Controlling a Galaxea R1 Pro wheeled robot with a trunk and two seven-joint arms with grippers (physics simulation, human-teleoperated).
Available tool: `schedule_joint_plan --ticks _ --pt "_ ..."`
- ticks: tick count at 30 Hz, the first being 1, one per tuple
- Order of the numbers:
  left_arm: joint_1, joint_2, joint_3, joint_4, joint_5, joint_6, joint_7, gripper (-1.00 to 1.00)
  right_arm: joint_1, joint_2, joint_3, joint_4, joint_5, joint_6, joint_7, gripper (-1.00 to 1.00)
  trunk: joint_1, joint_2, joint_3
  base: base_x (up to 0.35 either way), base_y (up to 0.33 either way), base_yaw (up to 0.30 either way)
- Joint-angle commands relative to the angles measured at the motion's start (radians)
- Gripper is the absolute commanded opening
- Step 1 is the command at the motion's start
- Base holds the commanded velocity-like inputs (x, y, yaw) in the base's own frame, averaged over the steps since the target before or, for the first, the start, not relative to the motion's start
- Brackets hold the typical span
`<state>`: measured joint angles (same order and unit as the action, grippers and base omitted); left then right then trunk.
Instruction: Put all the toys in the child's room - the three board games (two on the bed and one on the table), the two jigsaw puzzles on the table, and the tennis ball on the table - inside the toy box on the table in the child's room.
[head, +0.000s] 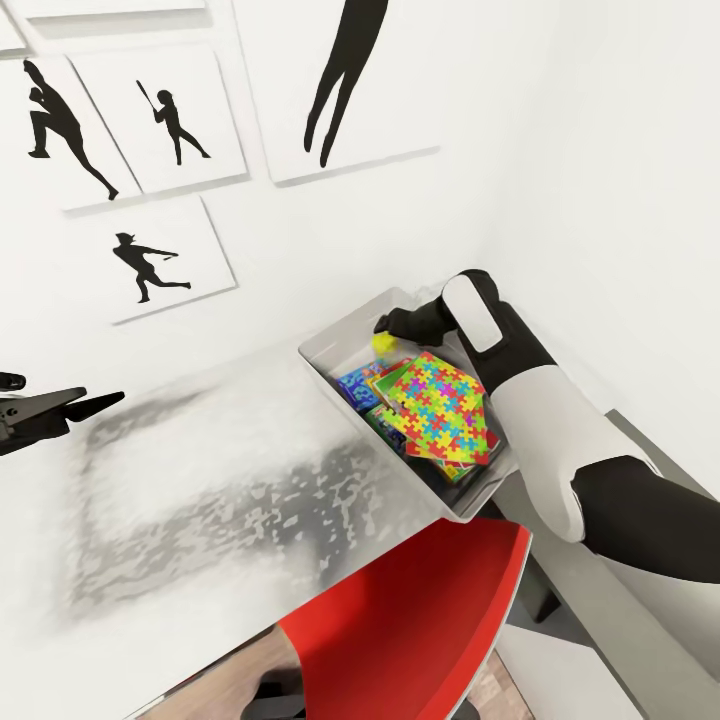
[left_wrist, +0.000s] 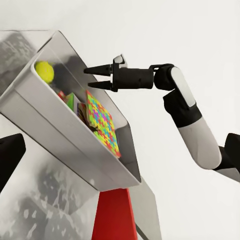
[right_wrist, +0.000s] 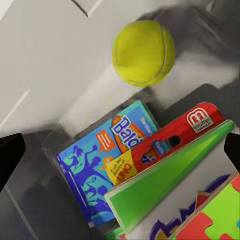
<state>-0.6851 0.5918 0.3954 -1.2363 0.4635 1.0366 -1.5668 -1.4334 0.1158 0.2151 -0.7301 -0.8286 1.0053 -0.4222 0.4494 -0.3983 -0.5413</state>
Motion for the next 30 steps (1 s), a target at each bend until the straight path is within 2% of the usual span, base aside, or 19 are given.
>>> schedule_joint_plan --ticks 1,18,24,30 --pt "-0.001 0.0 -0.001 0.0 -0.001 0.01 -0.004 1.0 -0.001 -0.001 0.002 0.0 -0.011 0.001 -0.01 1.0 0.001 -0.002 -0.001 0.0 0.0 0.0" --pt "-0.001 -0.003 0.0 0.001 -0.001 0.01 -0.004 1.0 -0.001 -0.006 -0.001 -0.011 -0.012 -0.023 -0.009 1.0 0.001 -0.002 -0.001 -0.01 0.0 0.0" --pt "-0.001 -0.004 0.0 0.001 -0.003 0.01 -0.004 1.0 -0.002 -0.007 -0.004 -0.02 -0.012 -0.017 -0.01 1.0 0.001 -0.002 -0.001 -0.248 0.0 0.0" --pt "-0.001 -0.004 0.0 0.001 -0.003 0.01 -0.004 1.0 -0.003 -0.007 -0.003 -0.078 -0.013 -0.003 -0.012 1.0 0.001 -0.002 0.003 -0.312 0.0 0.0"
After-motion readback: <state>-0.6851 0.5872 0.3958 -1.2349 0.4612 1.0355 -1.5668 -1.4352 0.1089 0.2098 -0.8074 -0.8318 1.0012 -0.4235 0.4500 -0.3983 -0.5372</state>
